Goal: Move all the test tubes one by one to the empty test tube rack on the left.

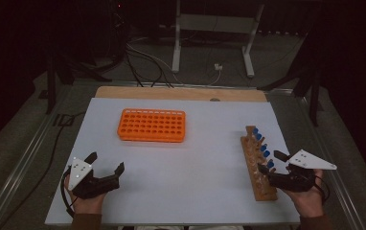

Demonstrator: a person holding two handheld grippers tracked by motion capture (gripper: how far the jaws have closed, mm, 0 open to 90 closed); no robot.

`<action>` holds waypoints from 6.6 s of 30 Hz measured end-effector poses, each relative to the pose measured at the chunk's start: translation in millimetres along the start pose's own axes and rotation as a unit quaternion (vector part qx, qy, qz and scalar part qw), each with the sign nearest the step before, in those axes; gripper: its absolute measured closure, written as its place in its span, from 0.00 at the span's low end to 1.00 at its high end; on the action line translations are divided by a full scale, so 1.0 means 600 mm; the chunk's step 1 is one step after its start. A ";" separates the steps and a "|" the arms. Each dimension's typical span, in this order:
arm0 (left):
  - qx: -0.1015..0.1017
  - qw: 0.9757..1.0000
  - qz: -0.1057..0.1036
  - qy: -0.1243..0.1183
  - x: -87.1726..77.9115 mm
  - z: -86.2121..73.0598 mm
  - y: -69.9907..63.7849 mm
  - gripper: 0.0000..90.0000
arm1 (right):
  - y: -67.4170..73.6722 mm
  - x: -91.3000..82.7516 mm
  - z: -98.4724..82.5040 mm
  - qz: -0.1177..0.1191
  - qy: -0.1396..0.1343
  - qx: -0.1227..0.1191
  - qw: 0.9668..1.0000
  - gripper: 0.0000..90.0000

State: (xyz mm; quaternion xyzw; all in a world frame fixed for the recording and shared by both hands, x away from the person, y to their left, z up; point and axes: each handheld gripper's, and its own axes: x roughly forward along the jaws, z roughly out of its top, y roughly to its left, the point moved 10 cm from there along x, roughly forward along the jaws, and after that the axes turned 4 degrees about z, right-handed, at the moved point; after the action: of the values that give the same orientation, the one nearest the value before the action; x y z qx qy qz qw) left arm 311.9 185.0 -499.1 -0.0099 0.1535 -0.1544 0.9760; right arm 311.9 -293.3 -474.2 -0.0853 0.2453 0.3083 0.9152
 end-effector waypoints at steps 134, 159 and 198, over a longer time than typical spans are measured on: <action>0.105 0.951 -0.289 0.040 0.207 0.059 -0.426 0.87 | 0.130 0.138 0.140 0.148 -0.030 0.009 0.988 0.62; 0.078 0.972 -0.220 0.033 0.221 0.083 -0.311 0.87 | 0.003 0.035 0.092 0.001 -0.062 0.033 0.997 0.02; 0.100 0.982 -0.114 0.115 0.339 0.010 -0.220 0.87 | -0.026 0.004 0.077 -0.013 -0.082 0.052 0.995 0.02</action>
State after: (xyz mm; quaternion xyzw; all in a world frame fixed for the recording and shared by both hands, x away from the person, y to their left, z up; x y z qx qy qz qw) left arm 458.3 -2.8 -544.7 0.0885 0.2466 -0.2795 0.9237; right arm 341.4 -290.2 -435.1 -0.0150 0.1845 0.2888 0.9393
